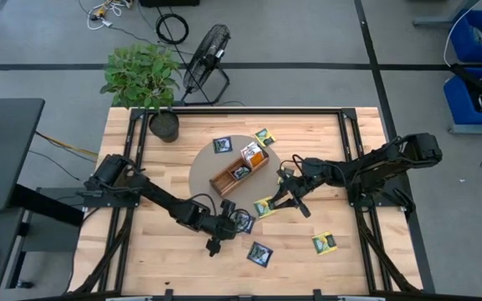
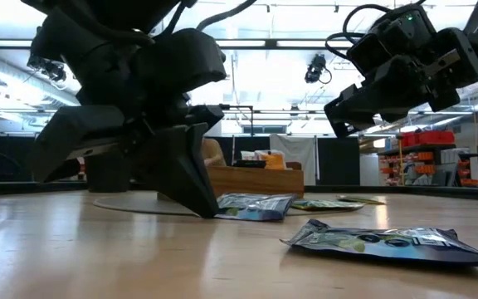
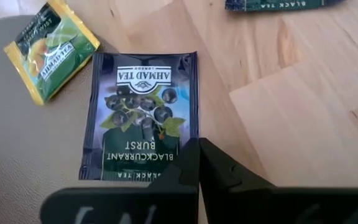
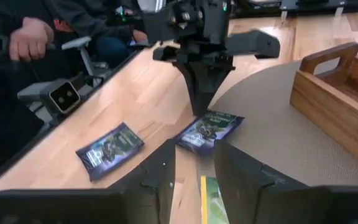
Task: Pick & Place Tea
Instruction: Put the purple tea bag into the middle section of the wooden organizer
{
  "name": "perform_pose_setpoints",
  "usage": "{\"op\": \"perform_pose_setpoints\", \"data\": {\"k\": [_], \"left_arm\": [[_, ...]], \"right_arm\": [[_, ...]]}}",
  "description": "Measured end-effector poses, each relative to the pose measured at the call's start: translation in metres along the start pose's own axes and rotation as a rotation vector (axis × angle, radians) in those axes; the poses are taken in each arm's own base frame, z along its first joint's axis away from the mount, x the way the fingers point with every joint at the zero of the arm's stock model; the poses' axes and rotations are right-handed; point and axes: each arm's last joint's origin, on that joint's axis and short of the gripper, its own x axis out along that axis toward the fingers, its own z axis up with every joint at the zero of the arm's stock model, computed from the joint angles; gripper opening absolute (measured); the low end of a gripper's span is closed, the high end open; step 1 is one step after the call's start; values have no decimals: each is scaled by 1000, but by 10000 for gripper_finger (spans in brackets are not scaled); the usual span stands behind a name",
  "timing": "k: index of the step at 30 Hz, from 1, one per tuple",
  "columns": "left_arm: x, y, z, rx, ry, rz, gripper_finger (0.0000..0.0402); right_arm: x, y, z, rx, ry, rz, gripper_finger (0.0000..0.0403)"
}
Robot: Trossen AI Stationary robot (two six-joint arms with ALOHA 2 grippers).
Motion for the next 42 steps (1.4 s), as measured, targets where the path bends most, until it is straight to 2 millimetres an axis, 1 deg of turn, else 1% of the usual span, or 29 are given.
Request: {"op": "perform_pose_setpoints", "data": {"k": [3,7,10,12,16,19,21,24,29,31,36,42], "left_arm": [[1,2,0,-21,3,-5,2],[1,2,-1,-17,4,-8,1],[1,2,-1,-17,4,-9,1],[1,2,-1,-17,5,-8,1],[1,2,-1,-3,4,-8,1],[1,2,-1,1,4,-8,1],[1,2,-1,1,5,-5,1],[1,2,-1,2,5,-4,1],[1,2,-1,3,7,-3,1],[1,2,-1,3,8,-1,1],[1,2,-1,4,9,-2,1],[1,2,-1,3,7,-1,1]], "right_arm": [[1,-1,3,59,-10,-22,119],[6,-4,10,118,41,-46,120],[16,-8,20,138,56,-40,129],[29,-11,25,153,84,-33,141],[58,-22,24,222,207,-18,178],[79,-29,27,279,274,67,208],[88,-34,29,302,310,85,225],[98,-39,35,286,335,52,242],[99,-47,37,257,358,-45,247],[98,-49,36,262,359,-49,244],[107,-50,24,274,383,-25,236],[112,-49,24,253,354,-33,235]]}}
